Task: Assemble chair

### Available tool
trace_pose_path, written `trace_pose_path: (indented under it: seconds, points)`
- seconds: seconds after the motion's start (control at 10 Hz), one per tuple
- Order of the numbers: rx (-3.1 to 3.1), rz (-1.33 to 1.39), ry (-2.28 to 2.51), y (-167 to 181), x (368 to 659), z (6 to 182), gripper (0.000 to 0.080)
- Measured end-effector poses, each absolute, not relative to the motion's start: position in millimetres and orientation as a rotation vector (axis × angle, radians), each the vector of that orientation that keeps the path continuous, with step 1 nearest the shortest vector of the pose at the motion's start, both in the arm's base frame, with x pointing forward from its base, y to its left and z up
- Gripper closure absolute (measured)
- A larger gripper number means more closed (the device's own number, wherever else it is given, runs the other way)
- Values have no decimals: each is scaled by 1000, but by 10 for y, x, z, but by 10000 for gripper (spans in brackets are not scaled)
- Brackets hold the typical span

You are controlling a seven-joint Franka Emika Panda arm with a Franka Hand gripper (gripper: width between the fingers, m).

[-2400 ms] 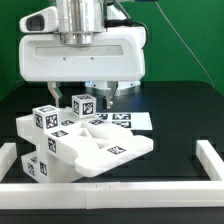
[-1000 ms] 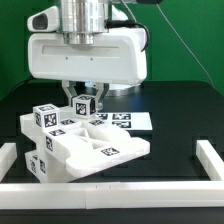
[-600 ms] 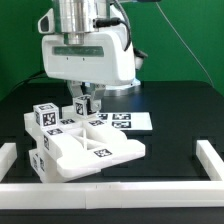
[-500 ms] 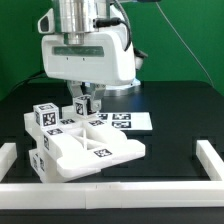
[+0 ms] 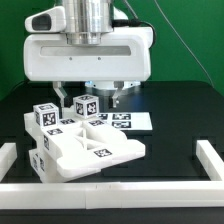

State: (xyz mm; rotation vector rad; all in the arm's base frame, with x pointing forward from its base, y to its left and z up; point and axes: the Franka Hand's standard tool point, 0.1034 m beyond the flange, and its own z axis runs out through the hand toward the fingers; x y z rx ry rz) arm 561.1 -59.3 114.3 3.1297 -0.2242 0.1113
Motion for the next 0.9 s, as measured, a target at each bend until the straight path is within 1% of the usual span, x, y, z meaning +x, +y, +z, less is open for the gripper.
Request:
trace_pose_path:
  seconds: [0.2,0.3,0.4,0.5,0.6,0.8,0.9]
  points:
    - [3127,109,73,-604,5611,1144,150]
    - [3081,84,406,-619,5630,1172,150]
    - [3037,83,634,-644,5638,1183,150]
    - [3053,85,560,-645,5636,1178,150]
    - [3059,85,529,-646,5635,1177,251]
    - [3070,86,465,-649,5636,1177,520]
    - [3092,89,320,-647,5635,1176,520]
